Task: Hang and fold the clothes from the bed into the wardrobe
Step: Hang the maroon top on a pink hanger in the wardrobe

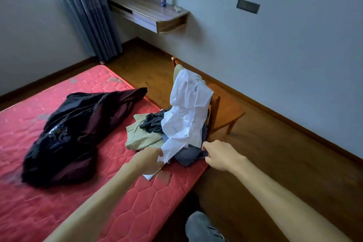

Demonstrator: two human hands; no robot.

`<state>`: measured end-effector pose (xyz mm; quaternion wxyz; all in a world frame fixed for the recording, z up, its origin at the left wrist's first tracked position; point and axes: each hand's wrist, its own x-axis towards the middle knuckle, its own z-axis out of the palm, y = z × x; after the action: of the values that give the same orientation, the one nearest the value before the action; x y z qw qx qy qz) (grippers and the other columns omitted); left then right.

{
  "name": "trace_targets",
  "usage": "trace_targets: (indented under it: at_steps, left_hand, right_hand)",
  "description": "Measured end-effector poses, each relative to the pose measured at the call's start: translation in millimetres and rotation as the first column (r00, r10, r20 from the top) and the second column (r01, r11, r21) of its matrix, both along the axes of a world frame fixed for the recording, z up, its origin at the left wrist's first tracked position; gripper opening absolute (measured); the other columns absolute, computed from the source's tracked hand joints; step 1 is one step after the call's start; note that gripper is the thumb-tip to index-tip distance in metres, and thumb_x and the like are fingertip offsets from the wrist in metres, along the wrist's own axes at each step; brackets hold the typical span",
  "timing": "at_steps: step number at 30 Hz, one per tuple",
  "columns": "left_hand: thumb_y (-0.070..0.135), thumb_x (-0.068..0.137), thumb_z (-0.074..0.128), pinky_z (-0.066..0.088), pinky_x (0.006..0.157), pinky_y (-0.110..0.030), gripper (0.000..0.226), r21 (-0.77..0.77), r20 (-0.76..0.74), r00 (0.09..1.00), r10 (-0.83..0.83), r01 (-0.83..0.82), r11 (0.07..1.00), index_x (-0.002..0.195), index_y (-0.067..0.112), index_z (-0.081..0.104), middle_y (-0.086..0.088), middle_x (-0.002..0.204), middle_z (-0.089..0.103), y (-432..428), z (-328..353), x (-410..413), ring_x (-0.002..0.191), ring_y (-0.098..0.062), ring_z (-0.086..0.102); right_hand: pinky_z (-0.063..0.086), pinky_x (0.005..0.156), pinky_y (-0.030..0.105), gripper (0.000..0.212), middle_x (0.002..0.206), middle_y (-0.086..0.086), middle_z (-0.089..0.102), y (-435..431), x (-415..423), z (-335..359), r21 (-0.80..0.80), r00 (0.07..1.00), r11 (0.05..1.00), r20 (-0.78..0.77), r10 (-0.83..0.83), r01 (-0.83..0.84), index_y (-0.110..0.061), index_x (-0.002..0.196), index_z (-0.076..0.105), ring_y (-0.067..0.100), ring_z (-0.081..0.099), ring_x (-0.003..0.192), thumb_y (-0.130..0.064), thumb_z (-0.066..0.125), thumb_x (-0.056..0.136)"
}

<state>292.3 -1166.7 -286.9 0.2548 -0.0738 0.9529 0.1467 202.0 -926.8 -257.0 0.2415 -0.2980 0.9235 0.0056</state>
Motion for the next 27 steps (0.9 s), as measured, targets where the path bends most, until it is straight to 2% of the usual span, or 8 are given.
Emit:
trace_targets:
  at_steps: [2,6,9,14,18,20,23,27]
  left_hand:
    - [0.03,0.094,0.053,0.048,0.087,-0.032,0.046,0.012,-0.008,1.0,0.027,-0.026,1.0,0.138,0.018,0.052,-0.003,0.129,0.064,-11,-8,-25,0.118,-0.025,0.058]
    - [0.029,0.095,0.054,0.048,0.087,-0.033,0.043,0.012,-0.036,0.997,0.075,-0.074,0.997,0.135,0.014,0.051,-0.005,0.13,0.062,-25,-16,-86,0.117,-0.025,0.058]
    - [0.029,0.096,0.052,0.044,0.082,-0.032,0.042,0.017,0.014,0.994,0.112,-0.112,0.994,0.136,0.015,0.048,-0.004,0.131,0.061,-32,-15,-126,0.118,-0.026,0.057]
    - [0.025,0.096,0.05,0.048,0.087,-0.038,0.039,0.076,0.051,0.963,0.264,-0.268,0.96,0.132,0.011,0.049,-0.009,0.125,0.064,-59,-13,-169,0.114,-0.028,0.059]
    - [0.025,0.094,0.052,0.051,0.091,-0.04,0.049,0.115,0.091,0.904,0.419,-0.427,0.897,0.141,0.015,0.045,-0.01,0.129,0.063,-89,-15,-166,0.117,-0.028,0.059]
    - [0.026,0.09,0.05,0.052,0.086,-0.038,0.047,0.133,0.089,0.861,0.5,-0.508,0.851,0.137,0.019,0.049,-0.007,0.128,0.063,-104,-21,-155,0.113,-0.028,0.06]
    - [0.023,0.09,0.05,0.051,0.084,-0.04,0.047,0.151,0.098,0.798,0.595,-0.603,0.783,0.136,0.019,0.049,-0.007,0.12,0.066,-123,-29,-128,0.109,-0.029,0.06]
    - [0.025,0.092,0.052,0.049,0.09,-0.041,0.045,0.128,0.133,0.68,0.721,-0.733,0.668,0.135,0.013,0.049,-0.012,0.121,0.065,-151,-45,-87,0.114,-0.032,0.058]
  right_hand:
    - [0.044,0.072,0.039,0.025,0.11,0.012,0.065,-13,-31,-9,0.001,1.0,1.0,0.007,0.019,-0.019,-0.013,0.115,0.051,0.034,0.062,0.096,-0.021,0.049,0.092]
    - [0.041,0.067,0.037,0.04,0.111,0.014,0.064,-38,-98,-25,-0.022,0.998,0.998,0.025,0.064,-0.063,-0.013,0.131,0.043,0.038,0.062,0.098,-0.018,0.048,0.092]
    - [0.035,0.067,0.036,0.039,0.114,0.015,0.061,-55,-141,-31,-0.018,0.99,0.992,0.053,0.127,-0.126,-0.011,0.132,0.042,0.038,0.061,0.101,-0.017,0.047,0.094]
    - [0.042,0.07,0.038,0.044,0.118,0.017,0.063,-110,-208,-46,-0.036,0.967,0.977,0.141,0.214,-0.211,-0.009,0.137,0.04,0.035,0.06,0.104,-0.014,0.044,0.094]
    - [0.04,0.067,0.035,0.044,0.11,0.012,0.066,-164,-230,-60,-0.059,0.934,0.949,0.169,0.314,-0.308,-0.012,0.138,0.04,0.03,0.061,0.098,-0.015,0.044,0.094]
    - [0.04,0.062,0.035,0.041,0.098,0.01,0.066,-191,-234,-71,-0.09,0.913,0.936,0.205,0.352,-0.341,-0.011,0.135,0.044,0.028,0.062,0.085,-0.014,0.043,0.094]
    - [0.032,0.052,0.033,0.036,0.078,0.005,0.058,-231,-230,-86,-0.122,0.894,0.927,0.246,0.375,-0.355,-0.009,0.13,0.046,0.027,0.055,0.071,-0.013,0.043,0.094]
    - [0.033,0.051,0.03,0.047,0.086,0.003,0.056,-278,-208,-105,-0.068,0.841,0.892,0.307,0.445,-0.447,-0.014,0.139,0.041,0.024,0.054,0.076,-0.016,0.047,0.093]
